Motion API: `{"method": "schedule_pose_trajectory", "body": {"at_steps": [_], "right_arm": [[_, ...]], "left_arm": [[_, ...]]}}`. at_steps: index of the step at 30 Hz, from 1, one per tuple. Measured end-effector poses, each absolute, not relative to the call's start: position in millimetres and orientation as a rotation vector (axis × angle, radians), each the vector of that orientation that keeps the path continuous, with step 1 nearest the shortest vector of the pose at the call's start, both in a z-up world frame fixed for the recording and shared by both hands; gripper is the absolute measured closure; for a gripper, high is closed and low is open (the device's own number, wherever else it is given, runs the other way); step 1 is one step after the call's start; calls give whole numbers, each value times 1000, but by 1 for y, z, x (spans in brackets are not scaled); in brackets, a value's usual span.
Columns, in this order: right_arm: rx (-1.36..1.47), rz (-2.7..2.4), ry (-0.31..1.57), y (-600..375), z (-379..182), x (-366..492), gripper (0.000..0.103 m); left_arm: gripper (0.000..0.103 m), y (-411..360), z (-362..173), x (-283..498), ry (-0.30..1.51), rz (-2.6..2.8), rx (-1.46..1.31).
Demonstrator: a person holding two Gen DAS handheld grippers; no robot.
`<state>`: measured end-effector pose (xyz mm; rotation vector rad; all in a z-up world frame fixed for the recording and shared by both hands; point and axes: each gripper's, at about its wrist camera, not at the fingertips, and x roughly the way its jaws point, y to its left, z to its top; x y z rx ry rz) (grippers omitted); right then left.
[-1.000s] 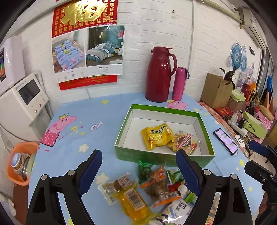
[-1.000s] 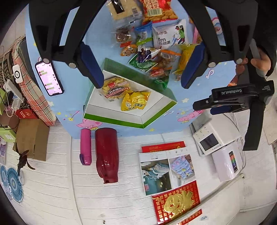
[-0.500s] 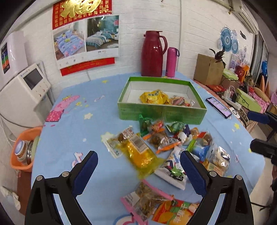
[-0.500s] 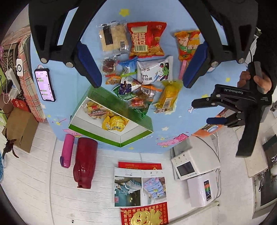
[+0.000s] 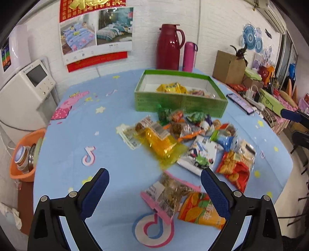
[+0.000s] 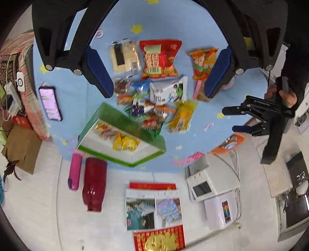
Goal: Organize snacks
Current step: 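Grasp the pink-edged pastry pack with the left tool while the right tool grasps the red snack bag, then carry both packs into the green box and open both tools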
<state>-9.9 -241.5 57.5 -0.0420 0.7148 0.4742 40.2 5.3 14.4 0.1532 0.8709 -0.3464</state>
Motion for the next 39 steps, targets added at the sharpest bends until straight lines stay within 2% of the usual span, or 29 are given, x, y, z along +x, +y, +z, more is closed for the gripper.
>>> {"method": "schedule_pose_trajectory", "body": {"at_steps": [4,8,12,16,20,24,31,33,36,37,39], "right_arm": [[-38,491,858,-233,7,6,14],[-27,474,924,-234,-21,12,17],[-24,482,955,-229,-36,13,19],[-45,491,1006,-222,-52,16,31],[-67,476,1014,-219,-60,18,31],[-69,476,1013,-219,-62,18,31],[-62,480,1012,-219,-64,21,31],[-64,477,1005,-219,-65,21,33],[-57,470,1003,-219,-64,18,39],[-52,465,999,-220,-62,16,46],[-53,464,977,-220,-55,12,52]], "left_arm": [[6,4,-14,31,931,-373,171],[7,-4,-32,34,947,-386,205],[24,-10,-48,45,996,-420,185],[40,-13,-62,57,1036,-422,175],[39,-11,-64,61,1039,-422,158],[30,-9,-69,68,1060,-406,139],[25,-11,-72,79,1062,-398,129],[28,-13,-73,80,1050,-399,130],[37,-14,-71,79,1050,-400,128],[43,-13,-69,77,1048,-411,111],[46,-13,-65,74,1051,-424,95]]}}
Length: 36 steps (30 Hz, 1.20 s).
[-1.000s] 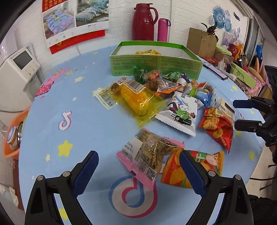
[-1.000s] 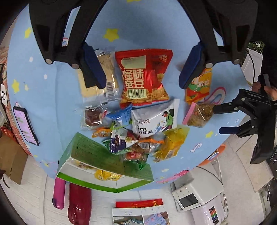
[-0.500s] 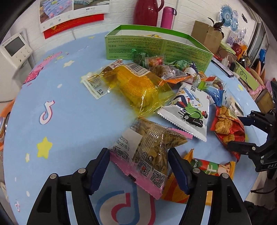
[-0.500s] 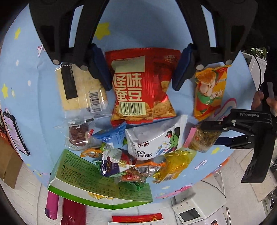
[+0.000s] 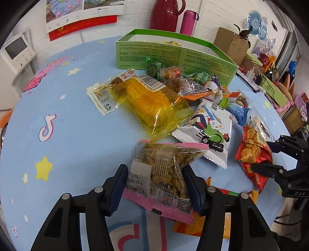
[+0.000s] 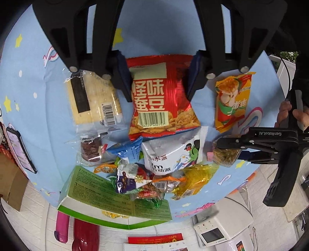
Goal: Organize snacks
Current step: 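Carry both packs into the green box and open both tools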
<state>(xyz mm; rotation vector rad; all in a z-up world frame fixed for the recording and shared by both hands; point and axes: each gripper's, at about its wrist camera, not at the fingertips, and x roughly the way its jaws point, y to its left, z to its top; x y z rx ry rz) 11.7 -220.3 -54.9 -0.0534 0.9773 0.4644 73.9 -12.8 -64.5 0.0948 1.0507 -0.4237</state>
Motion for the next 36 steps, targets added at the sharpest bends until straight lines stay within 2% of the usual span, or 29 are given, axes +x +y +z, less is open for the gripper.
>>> {"method": "schedule_pose_trajectory", "body": {"at_steps": [11,22,29,36], "right_arm": [[-28,493,840,-231,-1,-3,53],[55,376,672,-260,50,47,53],[131,298,681,-276,44,106,53],[192,214,688,-295,30,162,53]], "left_arm": [[46,-23,-6,59,942,-482,103],[46,-53,52,118,802,-468,85],[46,-81,60,185,788,-431,80],[46,-93,32,248,847,-366,55]]}}
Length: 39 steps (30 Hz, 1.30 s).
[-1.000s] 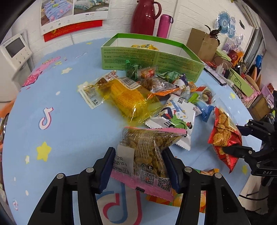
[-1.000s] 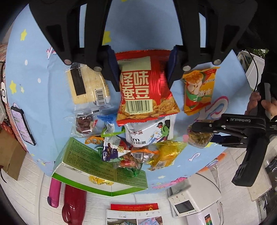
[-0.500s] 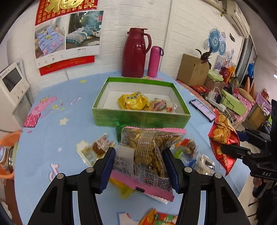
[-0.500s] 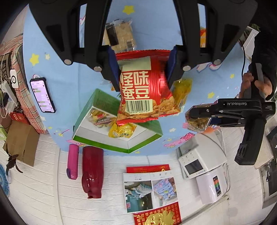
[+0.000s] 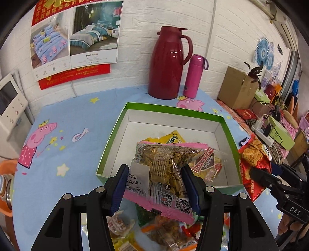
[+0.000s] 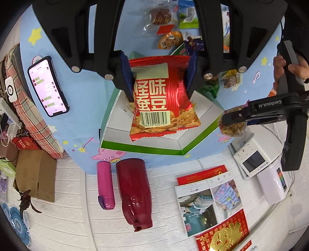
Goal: Organize snacks
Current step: 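Carry both packs into the green box and open both tools, then withdraw both tools and move them toward the remaining snacks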
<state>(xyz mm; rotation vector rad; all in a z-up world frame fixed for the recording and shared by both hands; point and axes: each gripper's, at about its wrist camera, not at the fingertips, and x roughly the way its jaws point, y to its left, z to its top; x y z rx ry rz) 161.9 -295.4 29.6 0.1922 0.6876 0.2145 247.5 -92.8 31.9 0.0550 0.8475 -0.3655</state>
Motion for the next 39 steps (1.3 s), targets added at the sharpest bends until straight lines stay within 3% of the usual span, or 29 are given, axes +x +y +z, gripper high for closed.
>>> {"method": "schedule_pose_trajectory", "body": {"at_steps": [9,11,12,13,21,39], "right_arm": [[96,181,718,-287,8,208,51],[40,183,714,-281,7,211,44],[27,178,704,-279,8,210,30],[21,174,680,-279,10,207,20],[29,175,657,-281,20,192,17],[62,266,573,-272,89,93,14]], "left_arm": [[44,-98,-1,290,908,-329,37],[33,-100,-2,292,900,-330,51],[19,-100,-2,291,900,-321,57],[15,-100,0,290,888,-313,58],[14,-97,16,274,864,-327,65],[14,-75,70,156,816,-393,143]]}}
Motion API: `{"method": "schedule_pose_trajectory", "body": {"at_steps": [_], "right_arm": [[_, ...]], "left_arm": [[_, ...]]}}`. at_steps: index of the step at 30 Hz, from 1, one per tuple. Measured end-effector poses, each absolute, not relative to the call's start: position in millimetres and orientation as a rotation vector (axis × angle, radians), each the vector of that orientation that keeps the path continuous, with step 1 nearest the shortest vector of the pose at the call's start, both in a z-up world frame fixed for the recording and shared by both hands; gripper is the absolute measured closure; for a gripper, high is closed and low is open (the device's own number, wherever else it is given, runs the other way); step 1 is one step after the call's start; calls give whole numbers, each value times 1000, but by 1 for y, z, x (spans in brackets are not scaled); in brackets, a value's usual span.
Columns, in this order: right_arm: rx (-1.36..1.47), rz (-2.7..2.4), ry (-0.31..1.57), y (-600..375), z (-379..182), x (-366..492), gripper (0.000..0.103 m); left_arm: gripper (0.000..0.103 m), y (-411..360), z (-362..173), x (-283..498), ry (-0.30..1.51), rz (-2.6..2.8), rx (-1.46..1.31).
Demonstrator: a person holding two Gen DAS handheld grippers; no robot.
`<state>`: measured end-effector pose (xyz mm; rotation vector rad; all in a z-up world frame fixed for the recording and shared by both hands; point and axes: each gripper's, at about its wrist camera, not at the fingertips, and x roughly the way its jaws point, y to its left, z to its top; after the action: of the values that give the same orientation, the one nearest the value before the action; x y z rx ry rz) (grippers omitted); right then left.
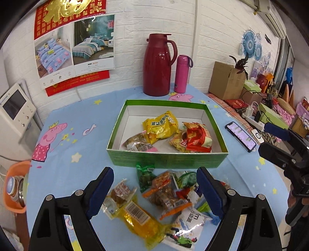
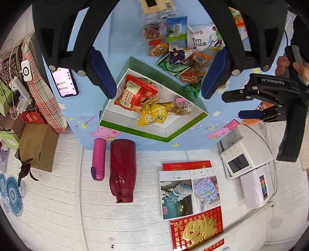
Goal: Organize snacks
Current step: 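Withdraw both tools and move them toward the remaining snacks, then grasp the yellow cake pack with the left tool while the right tool grasps the brown pastry pack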
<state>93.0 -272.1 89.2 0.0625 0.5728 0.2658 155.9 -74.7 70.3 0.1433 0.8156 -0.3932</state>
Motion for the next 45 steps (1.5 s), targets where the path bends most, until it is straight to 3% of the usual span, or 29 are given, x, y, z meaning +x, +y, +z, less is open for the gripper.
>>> {"method": "schedule_pose_trajectory", "body": {"at_steps": [19,31,40,41,43,45], "right_arm": [[62,407,470,-244,132,16,13],[41,439,671,-222,75,62,13],[21,452,766,-209,45,98,19],[16,457,782,-206,41,104,20],[3,469,813,-199,32,113,24],[-16,488,848,-190,23,123,28]], "left_arm": [[14,-45,100,78,737,-360,180],[13,-49,-17,118,996,-332,112],[14,-32,-46,146,1041,-316,-29],[15,-32,-46,148,1041,-323,-29],[27,-34,-49,152,1048,-345,-14],[31,-34,-51,153,1047,-352,14]]}}
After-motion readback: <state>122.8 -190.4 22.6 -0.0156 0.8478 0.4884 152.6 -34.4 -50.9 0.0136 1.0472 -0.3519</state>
